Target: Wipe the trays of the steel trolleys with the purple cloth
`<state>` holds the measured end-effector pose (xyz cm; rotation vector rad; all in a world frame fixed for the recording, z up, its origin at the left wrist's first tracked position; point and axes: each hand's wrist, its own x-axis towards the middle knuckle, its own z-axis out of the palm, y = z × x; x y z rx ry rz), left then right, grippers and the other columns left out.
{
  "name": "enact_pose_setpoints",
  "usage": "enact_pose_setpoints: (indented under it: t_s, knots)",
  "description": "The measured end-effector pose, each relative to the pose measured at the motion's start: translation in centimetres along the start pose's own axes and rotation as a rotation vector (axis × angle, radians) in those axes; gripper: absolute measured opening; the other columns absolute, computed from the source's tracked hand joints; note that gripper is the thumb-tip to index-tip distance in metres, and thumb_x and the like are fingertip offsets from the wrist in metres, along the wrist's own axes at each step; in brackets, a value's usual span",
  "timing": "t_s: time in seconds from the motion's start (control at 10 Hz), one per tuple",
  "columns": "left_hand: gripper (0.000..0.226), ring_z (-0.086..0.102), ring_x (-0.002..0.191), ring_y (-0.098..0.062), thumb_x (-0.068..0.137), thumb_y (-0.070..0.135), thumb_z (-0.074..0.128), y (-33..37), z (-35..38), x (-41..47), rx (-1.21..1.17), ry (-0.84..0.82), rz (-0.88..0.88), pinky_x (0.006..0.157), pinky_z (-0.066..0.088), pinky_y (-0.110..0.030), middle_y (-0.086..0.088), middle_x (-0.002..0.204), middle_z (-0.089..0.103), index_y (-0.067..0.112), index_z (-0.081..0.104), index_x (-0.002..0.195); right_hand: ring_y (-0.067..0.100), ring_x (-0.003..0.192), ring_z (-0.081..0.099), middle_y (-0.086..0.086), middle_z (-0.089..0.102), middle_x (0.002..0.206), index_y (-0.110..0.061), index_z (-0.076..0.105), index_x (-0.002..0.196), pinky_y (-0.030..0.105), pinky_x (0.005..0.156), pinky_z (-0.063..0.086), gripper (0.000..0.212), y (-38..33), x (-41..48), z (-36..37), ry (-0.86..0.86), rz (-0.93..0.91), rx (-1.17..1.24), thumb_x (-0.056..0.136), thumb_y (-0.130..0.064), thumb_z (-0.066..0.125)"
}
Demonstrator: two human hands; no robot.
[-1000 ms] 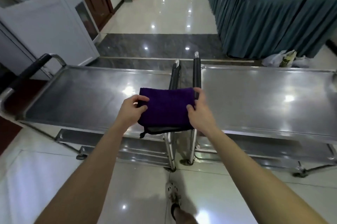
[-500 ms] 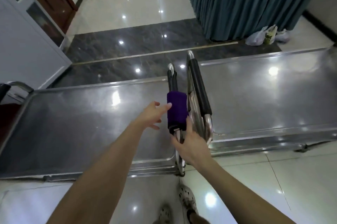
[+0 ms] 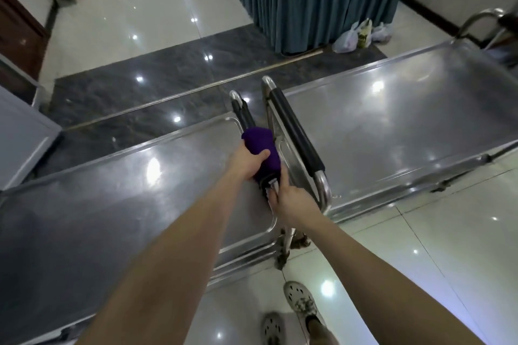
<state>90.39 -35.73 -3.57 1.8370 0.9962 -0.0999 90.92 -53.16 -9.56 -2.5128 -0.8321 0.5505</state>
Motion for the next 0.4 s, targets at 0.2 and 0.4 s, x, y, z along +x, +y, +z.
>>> enact_pose_setpoints:
  t_s: [0.2,0.4]
  knots:
    - [0.066,0.073,0.116,-0.031,0.105,0.041,0.071,-1.3,-3.7,-3.2,0.032,-0.083,0.023,0.095,0.064,-0.052,-0.010,0.135,0.064,0.011,0.046,0.158,0.029,0.095,0.070,0.015,0.074,0.121,-0.020,-0.005,0.171,0.045,0.085,0.054,0.093,-0.6,-2.1,-3.5,-0.136,0.172,-0.045,0.105,-0.076,0.031]
    - [0.045,0.072,0.107,-0.026,0.108,0.033,0.067,-1.8,-10.3,-8.2,-0.128,-0.060,0.082,0.102,0.061,-0.053,-0.015,0.132,0.069,0.007,0.058,0.143,0.026,0.081,0.071,0.004,0.074,0.086,-0.015,0.072,0.096,0.041,0.078,0.059,0.029,-4.2,-8.0,-10.9,0.187,0.096,0.142,0.112,-0.031,0.053]
